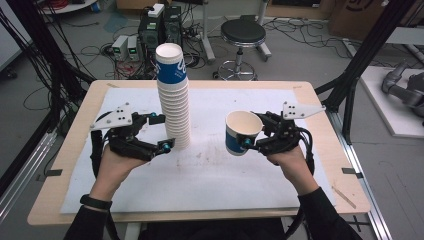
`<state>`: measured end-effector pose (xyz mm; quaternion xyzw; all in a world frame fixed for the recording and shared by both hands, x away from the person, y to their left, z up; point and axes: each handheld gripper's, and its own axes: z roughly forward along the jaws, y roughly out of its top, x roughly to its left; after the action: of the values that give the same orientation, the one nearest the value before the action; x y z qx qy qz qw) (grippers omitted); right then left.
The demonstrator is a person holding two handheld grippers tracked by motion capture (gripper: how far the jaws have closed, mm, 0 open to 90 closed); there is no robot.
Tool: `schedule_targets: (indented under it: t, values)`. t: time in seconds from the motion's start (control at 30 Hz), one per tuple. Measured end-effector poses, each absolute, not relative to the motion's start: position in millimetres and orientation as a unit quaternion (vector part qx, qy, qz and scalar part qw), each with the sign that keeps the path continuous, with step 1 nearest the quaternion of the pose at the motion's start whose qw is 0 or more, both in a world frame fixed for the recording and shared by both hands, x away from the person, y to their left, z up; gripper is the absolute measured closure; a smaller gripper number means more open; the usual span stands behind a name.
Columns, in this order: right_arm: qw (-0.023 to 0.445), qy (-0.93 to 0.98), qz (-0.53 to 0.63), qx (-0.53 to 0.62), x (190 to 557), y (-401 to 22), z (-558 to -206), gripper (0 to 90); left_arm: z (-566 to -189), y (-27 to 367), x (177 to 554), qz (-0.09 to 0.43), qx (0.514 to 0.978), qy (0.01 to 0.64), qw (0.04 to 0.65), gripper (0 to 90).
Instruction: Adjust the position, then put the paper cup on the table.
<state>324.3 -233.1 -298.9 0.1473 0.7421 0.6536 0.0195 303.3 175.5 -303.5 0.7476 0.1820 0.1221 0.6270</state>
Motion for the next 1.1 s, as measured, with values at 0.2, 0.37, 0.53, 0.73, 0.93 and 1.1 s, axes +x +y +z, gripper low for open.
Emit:
schedule_targets:
  t: [0.2, 0.37, 0.53, 0.73, 0.93, 1.1]
  values:
    - [0.023, 0.741, 0.653, 0.152, 323.5, -236.7, -298.1, 22.4, -301.5, 180.5, 302.4, 0.124, 0.744, 0.181, 0.631, 17.0]
    - [0.028, 0.741, 0.653, 0.154, 322.9, -238.2, -297.4, 22.4, -302.6, 181.8, 300.6, 0.124, 0.745, 0.182, 0.629, 17.0]
    - [0.032, 0.74, 0.654, 0.155, 323.7, -239.3, -296.8, 22.4, -302.8, 185.7, 299.2, 0.125, 0.742, 0.185, 0.632, 17.0]
    - [0.036, 0.738, 0.655, 0.156, 322.8, -240.6, -295.5, 22.4, -302.0, 190.0, 297.4, 0.129, 0.74, 0.188, 0.633, 17.0]
    - [0.043, 0.738, 0.654, 0.158, 323.3, -243.1, -295.1, 22.4, -301.2, 192.6, 295.3, 0.133, 0.738, 0.192, 0.633, 17.0]
    - [0.052, 0.74, 0.651, 0.162, 324.9, -245.9, -295.5, 22.4, -302.2, 193.3, 295.6, 0.134, 0.738, 0.195, 0.632, 17.0]
